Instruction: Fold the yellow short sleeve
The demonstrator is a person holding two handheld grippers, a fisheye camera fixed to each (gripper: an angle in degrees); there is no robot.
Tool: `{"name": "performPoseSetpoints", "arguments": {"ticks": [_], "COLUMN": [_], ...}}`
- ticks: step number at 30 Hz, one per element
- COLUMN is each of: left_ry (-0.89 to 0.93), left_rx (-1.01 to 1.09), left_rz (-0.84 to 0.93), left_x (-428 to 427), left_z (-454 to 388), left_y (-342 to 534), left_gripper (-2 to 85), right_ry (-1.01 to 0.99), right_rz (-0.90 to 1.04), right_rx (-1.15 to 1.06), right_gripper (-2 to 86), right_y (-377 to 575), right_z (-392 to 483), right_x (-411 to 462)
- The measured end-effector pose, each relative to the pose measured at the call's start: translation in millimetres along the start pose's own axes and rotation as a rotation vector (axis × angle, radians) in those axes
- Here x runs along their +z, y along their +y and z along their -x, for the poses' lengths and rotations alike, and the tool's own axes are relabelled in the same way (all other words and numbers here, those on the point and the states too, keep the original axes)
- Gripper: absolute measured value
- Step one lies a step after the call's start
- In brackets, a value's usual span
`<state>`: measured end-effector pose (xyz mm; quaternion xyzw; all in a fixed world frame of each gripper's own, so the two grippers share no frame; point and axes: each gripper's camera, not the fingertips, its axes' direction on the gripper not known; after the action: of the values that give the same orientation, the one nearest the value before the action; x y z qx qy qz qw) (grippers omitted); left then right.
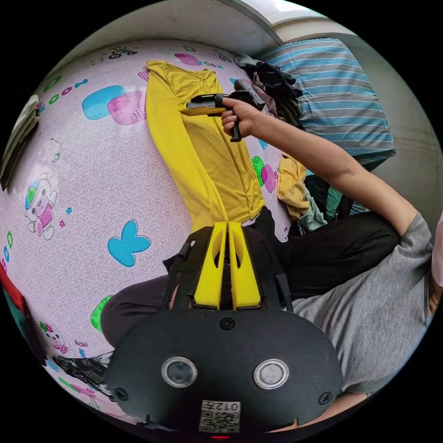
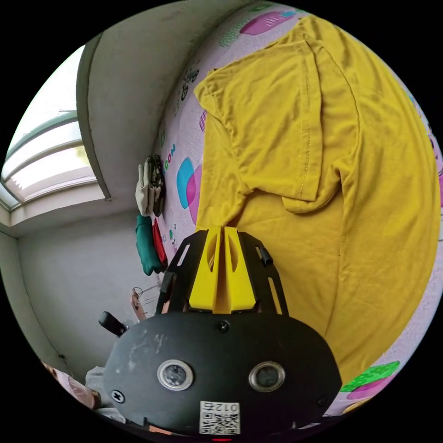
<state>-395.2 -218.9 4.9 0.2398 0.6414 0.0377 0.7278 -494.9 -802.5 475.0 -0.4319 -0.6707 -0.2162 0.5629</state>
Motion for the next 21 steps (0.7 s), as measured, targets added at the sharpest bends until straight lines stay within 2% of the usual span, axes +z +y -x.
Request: {"name": "performPoseSetpoints", "arguments": {"ticks": [6,11,15,21], "left_ry": [0.016,-0.016,0.052,-0.133], "left_rx": [-0.068,-0.117,-0.104,-0.112], "left_rz": [0.067,0.149,0.209,0.175], "left_x": [57.0,108.1,132.6,120.8], "left_z": [-2.8,-3.6,-5.7,3.4], "left_y": [-24.6,-46.5,-55.4,-64.1], "left_gripper": [0.7,0.7,0.7,0.8], "right_ry": [0.142,0.166,0.257,0.378], "right_rz": [0.027,0.027,0.015,0.019], "right_rx": [-0.069,-0.052,-0.103,-0.238], "right_gripper": [-0.3,0.0,0.5,0.6], "right_y": [2.9,9.8,17.4,48.0], "right_z": [4.3,-12.1,-9.9,6.7], "right_x": [-1.1,15.7,25.6,18.3]}}
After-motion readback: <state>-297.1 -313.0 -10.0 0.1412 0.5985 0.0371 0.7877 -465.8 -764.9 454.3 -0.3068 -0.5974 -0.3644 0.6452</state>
